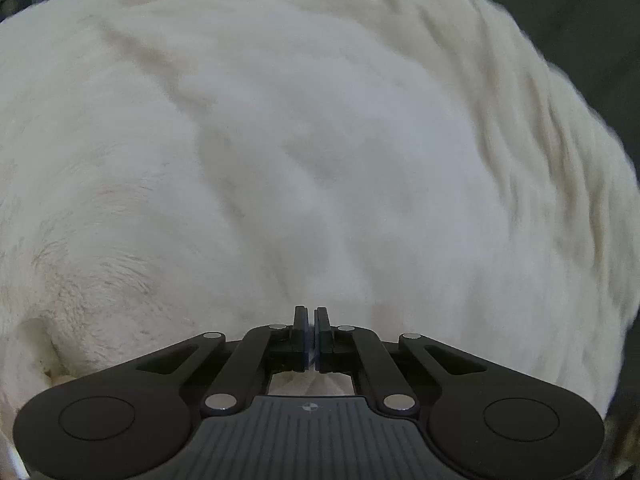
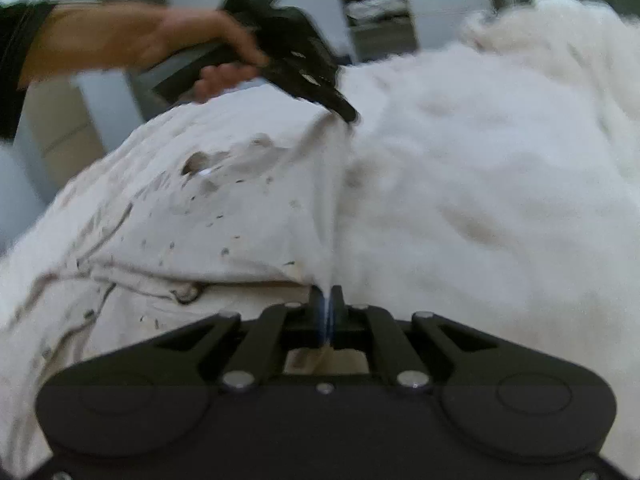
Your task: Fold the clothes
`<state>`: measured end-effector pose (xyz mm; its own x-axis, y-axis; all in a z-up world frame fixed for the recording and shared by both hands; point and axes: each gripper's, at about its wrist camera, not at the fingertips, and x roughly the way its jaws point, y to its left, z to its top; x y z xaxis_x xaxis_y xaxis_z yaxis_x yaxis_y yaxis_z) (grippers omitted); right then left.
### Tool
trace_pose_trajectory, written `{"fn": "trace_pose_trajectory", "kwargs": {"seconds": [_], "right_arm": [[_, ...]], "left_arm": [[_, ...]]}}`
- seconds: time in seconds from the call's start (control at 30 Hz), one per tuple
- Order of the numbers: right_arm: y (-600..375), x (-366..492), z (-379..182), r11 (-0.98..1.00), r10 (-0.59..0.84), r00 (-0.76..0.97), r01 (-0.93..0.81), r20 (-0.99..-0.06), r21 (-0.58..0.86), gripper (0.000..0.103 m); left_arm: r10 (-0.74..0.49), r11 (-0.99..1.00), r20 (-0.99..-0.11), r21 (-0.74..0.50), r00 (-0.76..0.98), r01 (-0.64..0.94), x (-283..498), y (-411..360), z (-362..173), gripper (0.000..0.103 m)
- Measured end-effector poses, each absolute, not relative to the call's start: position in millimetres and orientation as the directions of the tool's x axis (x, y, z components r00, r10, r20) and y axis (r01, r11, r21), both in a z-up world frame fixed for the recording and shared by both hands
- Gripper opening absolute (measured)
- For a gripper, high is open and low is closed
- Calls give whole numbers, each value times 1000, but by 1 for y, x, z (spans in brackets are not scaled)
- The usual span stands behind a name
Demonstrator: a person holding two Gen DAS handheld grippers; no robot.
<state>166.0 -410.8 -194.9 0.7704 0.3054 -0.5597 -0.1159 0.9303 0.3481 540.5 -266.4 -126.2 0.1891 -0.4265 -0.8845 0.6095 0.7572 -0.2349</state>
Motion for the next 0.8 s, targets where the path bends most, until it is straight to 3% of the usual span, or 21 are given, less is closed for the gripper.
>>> {"fn": "trace_pose_trajectory", "kwargs": {"seconds": [0.13,0.17,0.2,0.27,0.43,0.57,0.63,0.7,0.8], "right_arm": [[-407,168,-199,947,282,735,-110,-616,303,3],[-406,168,-200,950,276,729,-109,-626,292,5],[-406,166,-198,954,266,735,-111,-624,277,12],[-411,158,-189,955,254,779,-109,-574,274,18],[-413,147,-171,957,212,879,-99,-427,271,18],[-419,152,-162,937,209,927,-99,-311,336,19],[-422,159,-164,927,205,933,-88,-296,366,30],[-418,174,-172,914,250,905,-103,-345,393,29],[-407,191,-185,917,295,842,-117,-452,381,23]], "left_arm": [[-353,819,-889,-144,291,555,545,-260,-132,9],[-364,816,-881,-144,304,560,544,-260,-129,22],[-375,812,-872,-144,316,565,543,-260,-126,41],[-446,767,-857,-216,260,604,537,-255,-124,54],[-439,709,-875,-197,206,677,517,-255,-124,56],[-546,697,-812,-301,209,651,494,-232,-121,58],[-594,693,-766,-333,246,640,467,-212,-104,61],[-625,687,-734,-356,266,634,446,-202,-91,75],[-649,701,-685,-369,331,611,402,-148,-65,80]]}}
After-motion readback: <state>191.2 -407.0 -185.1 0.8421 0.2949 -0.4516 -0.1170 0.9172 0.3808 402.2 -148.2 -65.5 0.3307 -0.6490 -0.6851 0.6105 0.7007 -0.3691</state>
